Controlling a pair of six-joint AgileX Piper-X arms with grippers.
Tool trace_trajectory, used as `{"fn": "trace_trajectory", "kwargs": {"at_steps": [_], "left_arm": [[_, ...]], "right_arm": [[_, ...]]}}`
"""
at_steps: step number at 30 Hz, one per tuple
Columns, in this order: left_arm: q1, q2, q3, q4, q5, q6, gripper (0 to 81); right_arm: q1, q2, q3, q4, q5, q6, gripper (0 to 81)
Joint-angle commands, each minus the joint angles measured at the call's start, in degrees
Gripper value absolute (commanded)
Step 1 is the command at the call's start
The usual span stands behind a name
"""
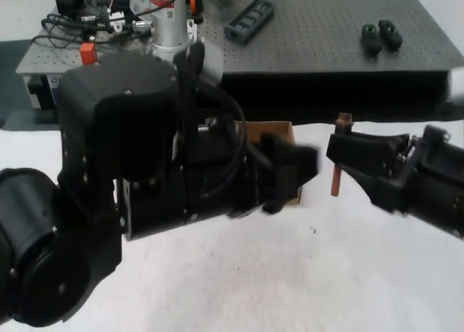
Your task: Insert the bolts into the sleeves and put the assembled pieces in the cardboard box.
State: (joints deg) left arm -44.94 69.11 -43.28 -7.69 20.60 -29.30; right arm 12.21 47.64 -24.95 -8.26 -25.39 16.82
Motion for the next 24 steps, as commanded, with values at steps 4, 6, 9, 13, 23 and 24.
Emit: {"fn": "trace_trajectory", "kwargs": {"at_steps": [4, 6, 9, 13, 23, 24], "left_arm": [[1.29, -5.18, 1.66, 13.67, -14.19, 8.94, 17.4], [1.29, -8.25, 4.13, 13.91, -17.32, 10.16, 11.3], [1.29, -14.40, 8.47, 15.40, -19.61, 10.95, 1.8], [1.29, -23.83, 15.24, 19.07, -22.42, 11.11, 0.6], [1.29, -42.15, 25.97, 29.68, -31.74, 6.97, 0.6], [1.29, -43.26, 26.38, 31.18, -32.20, 6.53, 0.6]], "right_arm": [[-2.76, 19.61, -10.35, -1.09, 2.12, -5.36, 3.4], [-2.76, 26.65, -14.82, -1.09, 2.26, -5.24, 3.4], [-2.35, 35.78, -22.99, 1.43, 7.28, -5.24, 3.4], [-1.24, 46.91, -34.40, 10.36, 13.13, -9.98, 3.4], [0.56, 67.94, -55.85, 24.84, 20.92, -15.55, 3.4], [0.56, 69.08, -56.88, 25.96, 20.92, -15.55, 3.4]]}}
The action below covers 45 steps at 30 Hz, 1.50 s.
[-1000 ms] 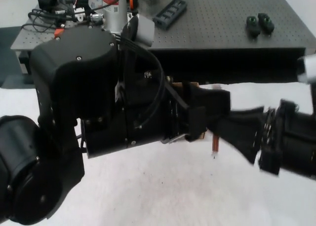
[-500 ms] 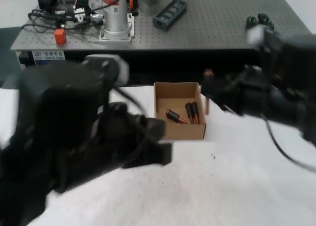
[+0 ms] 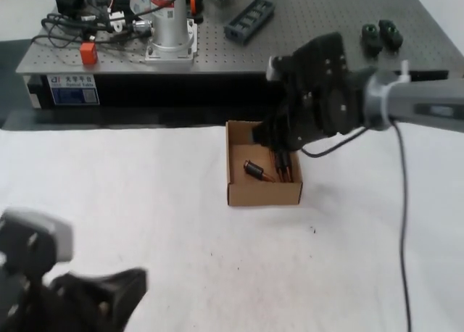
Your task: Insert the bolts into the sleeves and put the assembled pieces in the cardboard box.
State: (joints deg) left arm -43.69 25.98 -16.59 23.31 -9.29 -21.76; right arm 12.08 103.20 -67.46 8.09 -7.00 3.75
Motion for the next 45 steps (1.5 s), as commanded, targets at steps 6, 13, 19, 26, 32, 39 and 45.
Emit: {"fn": "trace_trajectory", "kwargs": {"at_steps": [6, 13, 19, 26, 32, 39, 45], "left_arm": [[0.05, -3.91, 1.40, 4.62, -2.53, -4.73, 0.6], [0.05, -4.54, 3.34, 10.10, -2.68, -9.58, 0.6], [0.05, -4.54, 3.33, 10.11, -4.06, -11.51, 0.6], [0.05, -4.65, 3.33, 11.52, -4.06, -12.15, 0.6], [0.05, -6.79, 3.33, 15.40, -3.42, -12.15, 0.6], [0.05, -14.86, 3.33, 18.44, -3.45, -12.07, 0.6], [0.05, -18.99, 5.38, 17.68, -3.90, -12.07, 0.6]], "right_arm": [[0.69, 15.79, -16.33, 11.08, 2.06, -2.50, 12.8], [-0.12, 10.87, -15.83, 14.17, -4.56, -1.17, 37.9], [-0.29, -7.23, -1.97, 15.07, -10.98, -6.94, 9.5], [-1.00, -38.89, 28.71, 4.39, -10.07, -6.95, 3.4], [-0.99, -61.13, 46.76, 5.05, -9.84, -4.22, 3.4], [-0.99, -75.57, 61.39, 4.86, -10.24, -3.75, 3.4], [-0.99, -78.77, 65.60, 4.12, -10.31, 1.38, 3.4]]}}
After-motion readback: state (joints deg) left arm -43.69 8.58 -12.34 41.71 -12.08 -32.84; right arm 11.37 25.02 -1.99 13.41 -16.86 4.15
